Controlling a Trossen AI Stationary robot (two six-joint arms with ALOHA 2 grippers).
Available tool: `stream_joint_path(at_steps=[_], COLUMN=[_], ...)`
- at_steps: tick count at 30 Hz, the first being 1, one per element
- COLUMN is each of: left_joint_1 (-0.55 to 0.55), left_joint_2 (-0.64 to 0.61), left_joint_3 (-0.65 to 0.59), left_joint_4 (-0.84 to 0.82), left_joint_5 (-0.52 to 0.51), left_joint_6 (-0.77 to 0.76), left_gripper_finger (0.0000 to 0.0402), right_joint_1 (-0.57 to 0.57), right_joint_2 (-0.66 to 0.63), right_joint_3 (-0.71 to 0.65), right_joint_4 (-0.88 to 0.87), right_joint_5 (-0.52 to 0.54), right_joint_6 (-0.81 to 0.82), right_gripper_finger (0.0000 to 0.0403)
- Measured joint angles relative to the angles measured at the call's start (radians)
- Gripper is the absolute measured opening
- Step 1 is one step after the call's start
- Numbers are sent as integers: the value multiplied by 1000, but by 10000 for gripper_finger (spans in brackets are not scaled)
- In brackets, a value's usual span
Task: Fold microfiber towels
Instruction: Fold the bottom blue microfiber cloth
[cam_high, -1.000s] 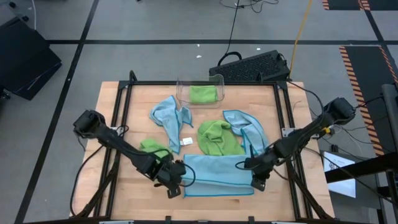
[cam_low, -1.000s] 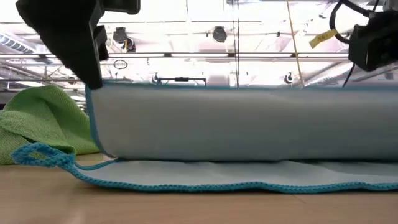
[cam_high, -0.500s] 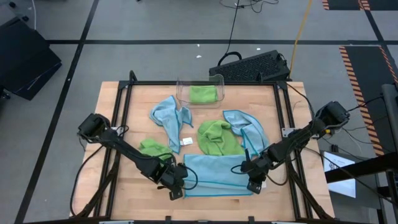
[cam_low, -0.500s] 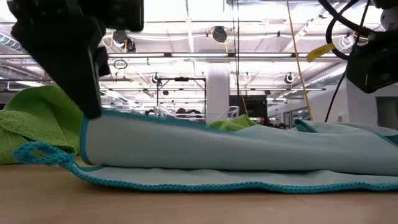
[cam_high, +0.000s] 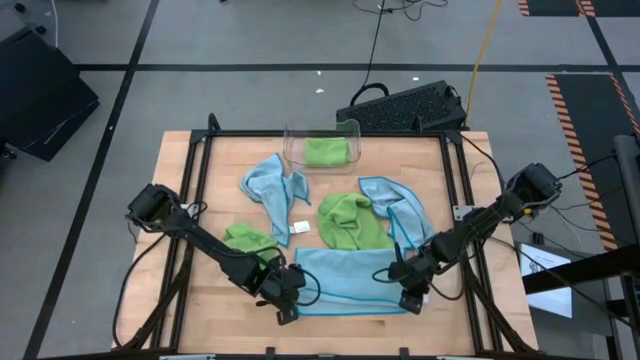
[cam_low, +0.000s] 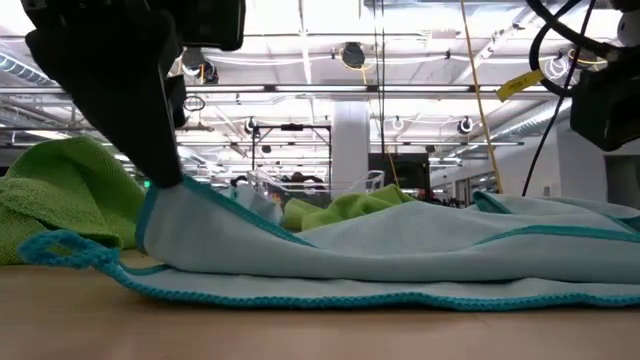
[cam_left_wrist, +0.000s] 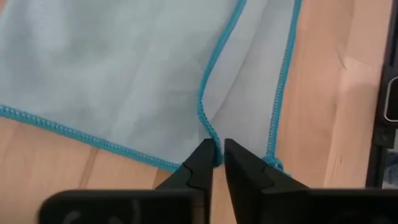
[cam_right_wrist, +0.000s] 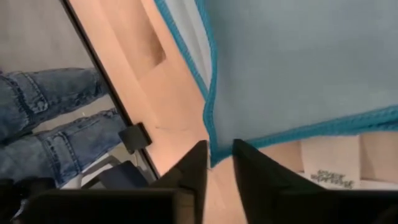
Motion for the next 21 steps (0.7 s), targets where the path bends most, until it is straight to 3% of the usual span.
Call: stream_joint_path(at_steps=[7,12,16,21], left_joint_1=[-3,-3,-11,-2], left_joint_2=[0,-26,-58,-73], left_joint_3=[0,0,0,0], left_joint_4=[25,85,96,91], left_joint_5=[118,287,282,169], left_joint_6=[-65,-92,-94,-171], left_gripper_finger=[84,87,88,88], right_joint_1=[9,9,9,9], right_joint_2=[-24,-76,-112,-159], right_joint_3=[0,0,0,0], right_joint_4=[-5,-9,-11,-19], right_joint_5=[-12,-30,-35,-30], right_joint_6=[22,12,13,26], right_gripper_finger=[158,171,163,161])
